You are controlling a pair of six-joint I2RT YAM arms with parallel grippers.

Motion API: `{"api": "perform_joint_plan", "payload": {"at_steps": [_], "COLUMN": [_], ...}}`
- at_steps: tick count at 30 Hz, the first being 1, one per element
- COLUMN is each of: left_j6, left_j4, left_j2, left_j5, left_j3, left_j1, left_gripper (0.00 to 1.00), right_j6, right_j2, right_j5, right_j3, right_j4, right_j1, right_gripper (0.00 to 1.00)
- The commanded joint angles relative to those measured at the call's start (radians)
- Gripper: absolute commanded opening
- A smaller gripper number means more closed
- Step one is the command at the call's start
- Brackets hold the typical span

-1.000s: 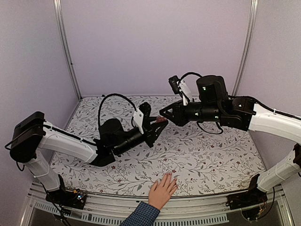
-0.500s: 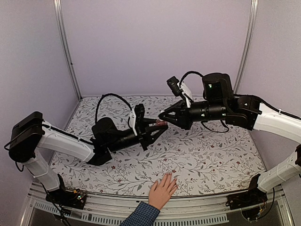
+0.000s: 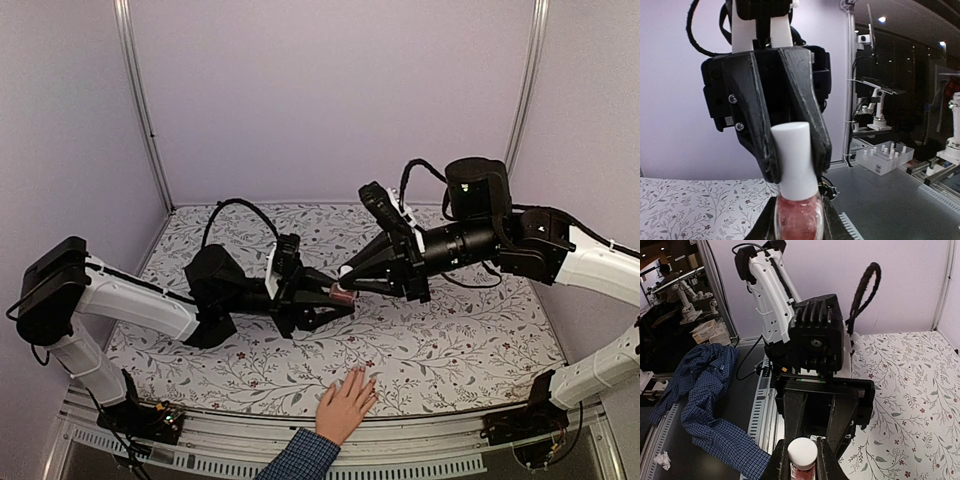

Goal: Paint the nails
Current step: Unscrew the nail polish bottle.

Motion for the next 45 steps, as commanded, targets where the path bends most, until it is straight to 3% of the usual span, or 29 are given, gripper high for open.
{"api": "perform_joint_plan", "payload": {"at_steps": [1,11,16,19,23,33,39,45], "left_j6": [-0.053,-0.124,-0.119,-0.095,-0.047,0.057,0.127,0.172], "left_j4": [0.100,0.097,0.099,0.086,0.038,-0.051,-0.151,-0.244], "left_j2": [-0.008,0.054,0.057,0.036,0.011,-0.044,-0.083,-0.091], "left_j5": [0.312,0.477,0.477,0.444,0.387,0.140,-0.113,-0.429], "left_j3": [0.045,0.136,0.138,0.120,0.095,0.027,0.021,0.041], "left_j1": [-0.052,-0.094,-0.095,-0.088,-0.075,-0.049,-0.047,-0.063], "left_gripper": [0.00,0.00,0.00,0.00,0.00,0.00,0.00,0.00], "right_j6": [-0.084,-0.183,-0.196,-0.197,-0.187,-0.134,-0.050,0.061], "right_j2": [-0.020,-0.054,-0.053,-0.051,-0.053,-0.100,-0.123,-0.122], "right_j5": [-0.020,-0.203,-0.232,-0.221,-0.194,-0.113,-0.025,0.136], "right_j3": [-0.014,-0.066,-0.050,-0.043,-0.040,-0.043,-0.062,-0.065], "right_j4": [0.037,0.041,0.022,0.013,0.015,0.040,0.093,0.147], "right_j1": [-0.016,-0.017,-0.017,-0.017,-0.017,-0.017,-0.016,-0.017], "right_gripper": [0.00,0.00,0.00,0.05,0.22,0.63,0.74,0.76]}}
